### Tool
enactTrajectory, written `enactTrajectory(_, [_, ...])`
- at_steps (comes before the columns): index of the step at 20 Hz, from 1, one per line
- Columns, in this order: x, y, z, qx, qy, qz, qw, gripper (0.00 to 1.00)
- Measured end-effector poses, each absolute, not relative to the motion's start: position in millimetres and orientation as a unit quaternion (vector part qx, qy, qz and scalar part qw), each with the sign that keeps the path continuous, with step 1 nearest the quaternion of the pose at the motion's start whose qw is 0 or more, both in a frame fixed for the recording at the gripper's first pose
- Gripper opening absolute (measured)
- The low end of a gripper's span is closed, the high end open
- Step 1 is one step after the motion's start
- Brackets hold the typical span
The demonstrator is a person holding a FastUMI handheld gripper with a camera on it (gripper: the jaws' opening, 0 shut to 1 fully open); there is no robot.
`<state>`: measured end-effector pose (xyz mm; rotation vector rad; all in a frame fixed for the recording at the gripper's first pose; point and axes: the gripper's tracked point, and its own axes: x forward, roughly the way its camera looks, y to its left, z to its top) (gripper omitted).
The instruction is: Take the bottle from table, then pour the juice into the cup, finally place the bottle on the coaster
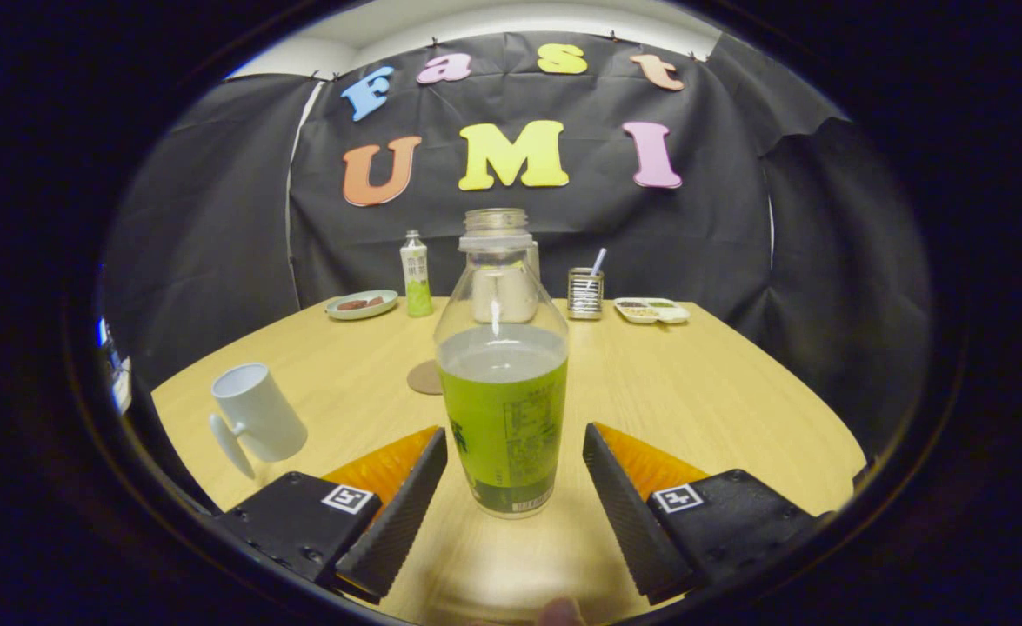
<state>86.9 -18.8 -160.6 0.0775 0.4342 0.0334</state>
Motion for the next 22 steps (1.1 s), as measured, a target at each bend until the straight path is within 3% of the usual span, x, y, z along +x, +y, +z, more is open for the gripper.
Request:
enactTrajectory(7, [103.6, -13.6, -161.2, 0.039, 0.212, 0.013, 0.976, 0.98])
enactTrajectory(8, [105.3, -16.9, -156.9, 0.042, 0.207, 0.008, 0.977, 0.9])
enactTrajectory(12, [104.1, -11.6, -153.8, 0.048, 0.203, 0.022, 0.978, 0.82])
enactTrajectory(22, [121.4, 12.7, -115.4, -0.17, 0.155, 0.04, 0.972, 0.77])
